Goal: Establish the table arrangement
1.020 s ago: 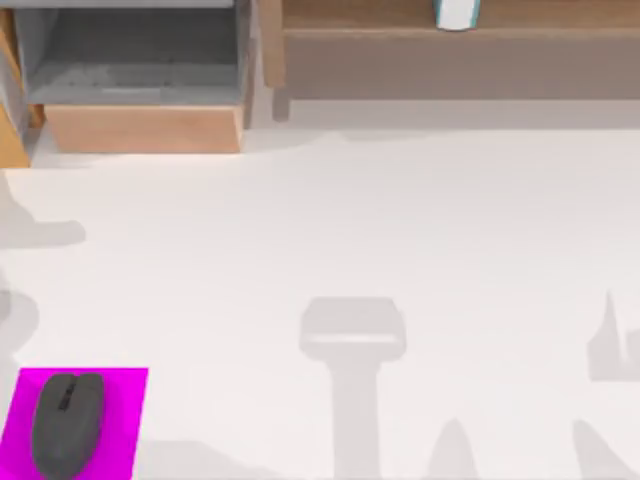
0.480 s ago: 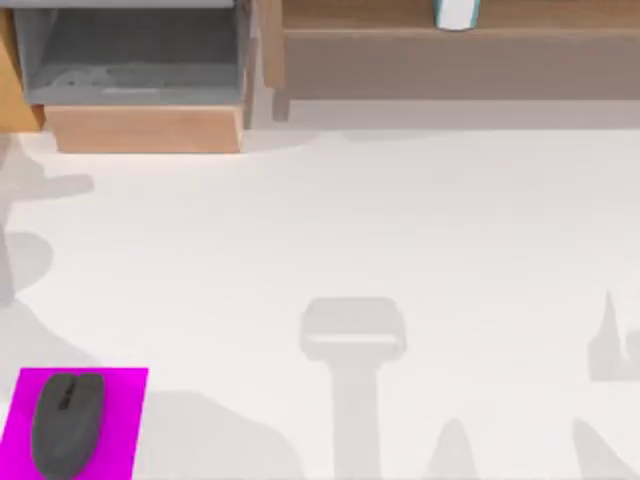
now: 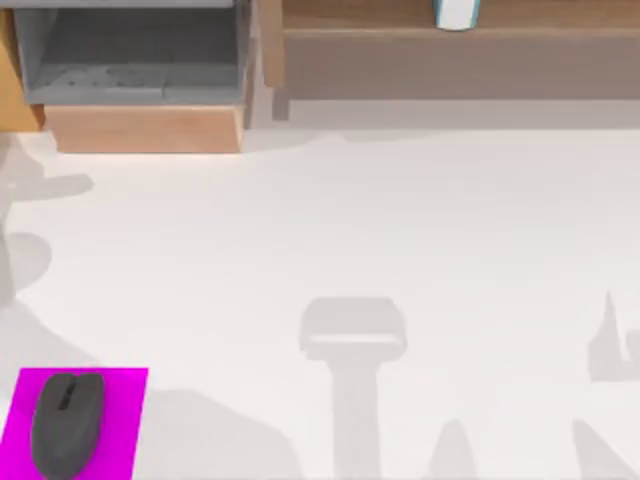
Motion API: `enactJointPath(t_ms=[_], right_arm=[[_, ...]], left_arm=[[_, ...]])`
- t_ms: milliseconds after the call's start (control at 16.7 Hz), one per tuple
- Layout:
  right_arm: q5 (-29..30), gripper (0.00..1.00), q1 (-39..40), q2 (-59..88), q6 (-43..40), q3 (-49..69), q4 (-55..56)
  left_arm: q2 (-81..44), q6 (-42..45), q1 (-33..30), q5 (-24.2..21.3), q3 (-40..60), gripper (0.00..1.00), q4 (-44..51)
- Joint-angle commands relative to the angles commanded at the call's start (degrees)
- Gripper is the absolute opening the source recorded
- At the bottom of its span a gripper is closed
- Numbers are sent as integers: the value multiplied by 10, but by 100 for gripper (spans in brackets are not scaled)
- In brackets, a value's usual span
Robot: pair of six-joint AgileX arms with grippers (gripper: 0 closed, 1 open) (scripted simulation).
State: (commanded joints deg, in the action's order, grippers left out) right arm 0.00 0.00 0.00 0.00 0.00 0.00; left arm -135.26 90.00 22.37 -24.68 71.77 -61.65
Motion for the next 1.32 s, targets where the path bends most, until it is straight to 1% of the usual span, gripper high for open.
enactJointPath(t_ms=[540,600,1020,1320], right_arm=[[0,100,0,0,0,0,0],[0,100,0,0,0,0,0],[0,100,0,0,0,0,0],[0,100,0,0,0,0,0]], left_arm=[[0,0,0,0,0,98,0],[0,0,0,0,0,100,0],[0,0,0,0,0,100,0],[7,-3,11,-8,-42,100,-11]])
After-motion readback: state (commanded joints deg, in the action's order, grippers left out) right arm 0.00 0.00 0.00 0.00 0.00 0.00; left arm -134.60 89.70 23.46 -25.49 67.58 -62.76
